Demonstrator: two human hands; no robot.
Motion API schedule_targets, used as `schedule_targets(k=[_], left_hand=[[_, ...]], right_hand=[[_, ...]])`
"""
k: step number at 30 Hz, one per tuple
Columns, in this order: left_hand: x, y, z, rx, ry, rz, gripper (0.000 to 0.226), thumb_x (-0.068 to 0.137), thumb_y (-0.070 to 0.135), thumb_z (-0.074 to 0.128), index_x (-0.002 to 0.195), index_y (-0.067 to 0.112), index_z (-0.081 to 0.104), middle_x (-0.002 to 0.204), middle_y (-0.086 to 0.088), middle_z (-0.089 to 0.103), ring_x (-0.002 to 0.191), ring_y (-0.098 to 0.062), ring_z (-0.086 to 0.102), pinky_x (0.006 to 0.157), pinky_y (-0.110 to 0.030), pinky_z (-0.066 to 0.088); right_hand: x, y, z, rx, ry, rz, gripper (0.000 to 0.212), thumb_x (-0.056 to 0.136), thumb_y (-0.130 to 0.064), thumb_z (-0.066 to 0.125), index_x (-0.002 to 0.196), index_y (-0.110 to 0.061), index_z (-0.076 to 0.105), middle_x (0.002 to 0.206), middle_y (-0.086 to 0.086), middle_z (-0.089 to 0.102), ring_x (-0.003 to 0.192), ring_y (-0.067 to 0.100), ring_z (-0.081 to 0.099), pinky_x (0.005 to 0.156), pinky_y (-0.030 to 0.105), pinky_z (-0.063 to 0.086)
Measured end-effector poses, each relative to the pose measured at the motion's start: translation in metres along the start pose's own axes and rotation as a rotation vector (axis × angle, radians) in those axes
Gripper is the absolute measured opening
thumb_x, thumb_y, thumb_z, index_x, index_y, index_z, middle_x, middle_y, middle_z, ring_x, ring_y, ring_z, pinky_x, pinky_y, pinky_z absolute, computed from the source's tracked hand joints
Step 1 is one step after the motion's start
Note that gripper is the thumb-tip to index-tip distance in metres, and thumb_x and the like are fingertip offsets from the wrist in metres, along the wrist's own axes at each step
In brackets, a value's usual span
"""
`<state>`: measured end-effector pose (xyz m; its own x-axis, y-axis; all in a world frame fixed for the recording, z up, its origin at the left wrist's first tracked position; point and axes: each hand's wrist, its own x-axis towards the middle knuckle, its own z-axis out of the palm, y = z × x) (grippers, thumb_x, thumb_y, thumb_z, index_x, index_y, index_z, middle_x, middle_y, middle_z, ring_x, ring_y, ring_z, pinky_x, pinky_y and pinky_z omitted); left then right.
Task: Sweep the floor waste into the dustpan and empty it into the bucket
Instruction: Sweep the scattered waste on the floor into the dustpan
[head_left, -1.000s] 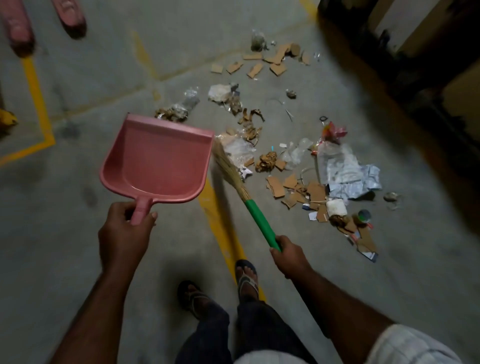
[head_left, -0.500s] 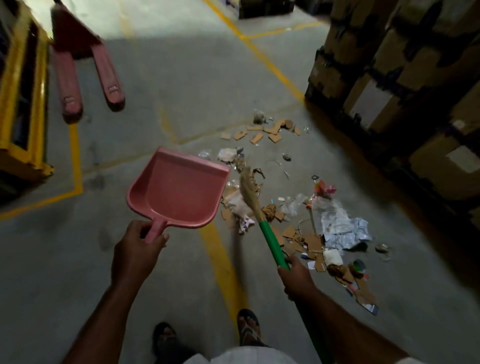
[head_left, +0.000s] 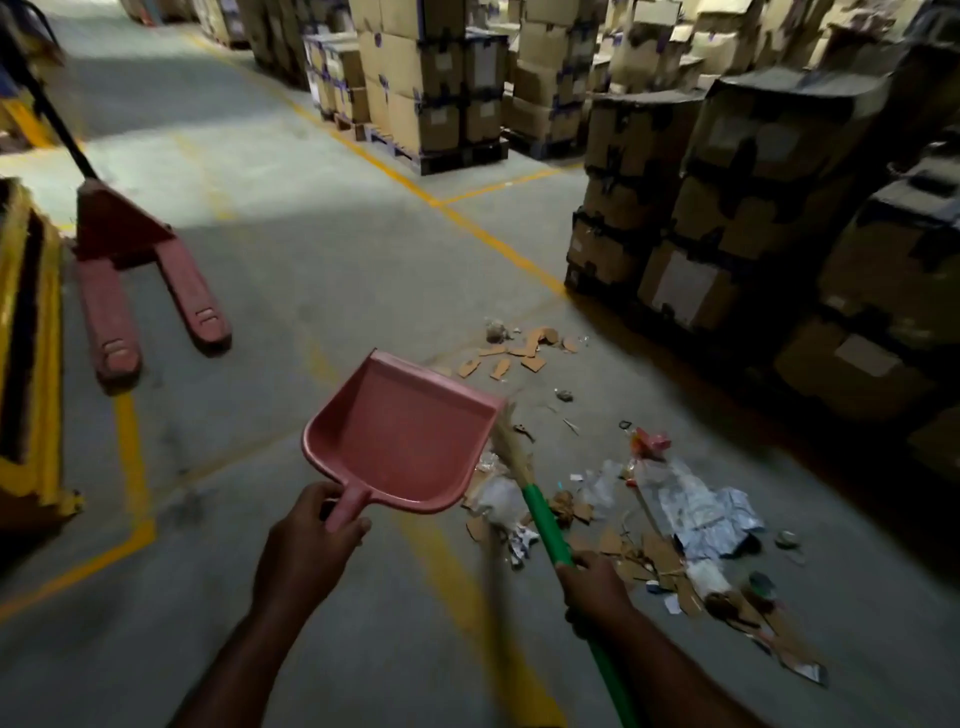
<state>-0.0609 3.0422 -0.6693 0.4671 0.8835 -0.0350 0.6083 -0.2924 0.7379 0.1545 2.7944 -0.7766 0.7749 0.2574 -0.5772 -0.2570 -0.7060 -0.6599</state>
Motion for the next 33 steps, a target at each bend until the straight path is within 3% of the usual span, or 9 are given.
schedule_targets(k=[12,21,25,28,33], left_hand=[[0.104,-0.028,-0.045,0.017,-0.088,0.116,0.039,0.073,0.032,0.083,0.106,0.032,0.062,0.080,0.013,0.072,0.072,-0.011,0.070,0.070,-0.037,0.057],[0.240,-0.066,-0.062,0.028,-0.076,0.018,0.049,0.064,0.044,0.080,0.107,0.038,0.056,0.086,0.011,0.072,0.072,-0.014,0.072,0.069,-0.041,0.058],[0.303,-0.066,-0.074,0.039,-0.041,-0.031,0.041,0.073,0.028,0.084,0.107,0.027,0.061,0.086,0.007,0.073,0.076,-0.017,0.072,0.071,-0.043,0.057],[0.347,-0.061,-0.081,0.014,-0.026,-0.039,0.036,0.075,0.024,0.083,0.105,0.025,0.063,0.086,0.005,0.072,0.076,-0.016,0.071,0.069,-0.038,0.055],[0.415,-0.067,-0.095,-0.014,-0.030,-0.041,0.031,0.080,0.019,0.080,0.106,0.022,0.062,0.086,0.001,0.070,0.069,0.005,0.062,0.058,-0.021,0.044]], right_hand=[[-0.001,-0.094,0.066,0.065,0.099,-0.066,0.040,0.092,-0.024,0.058,0.132,-0.022,0.054,0.078,0.010,0.064,0.049,0.021,0.056,0.041,0.024,0.044],[0.085,-0.171,0.133,0.025,0.116,-0.057,0.037,0.093,-0.025,0.056,0.130,-0.021,0.054,0.079,0.010,0.067,0.054,0.024,0.063,0.040,0.027,0.049],[0.122,-0.223,0.163,-0.012,0.052,-0.048,0.035,0.094,-0.024,0.055,0.129,-0.023,0.054,0.080,0.008,0.065,0.055,0.022,0.062,0.041,0.027,0.050],[0.147,-0.261,0.186,-0.034,0.016,-0.056,0.037,0.094,-0.027,0.056,0.131,-0.025,0.053,0.082,0.006,0.065,0.056,0.022,0.063,0.039,0.025,0.047],[0.179,-0.323,0.242,-0.088,-0.109,-0.041,0.039,0.091,-0.028,0.055,0.129,-0.024,0.052,0.085,0.007,0.063,0.056,0.023,0.063,0.039,0.025,0.047]])
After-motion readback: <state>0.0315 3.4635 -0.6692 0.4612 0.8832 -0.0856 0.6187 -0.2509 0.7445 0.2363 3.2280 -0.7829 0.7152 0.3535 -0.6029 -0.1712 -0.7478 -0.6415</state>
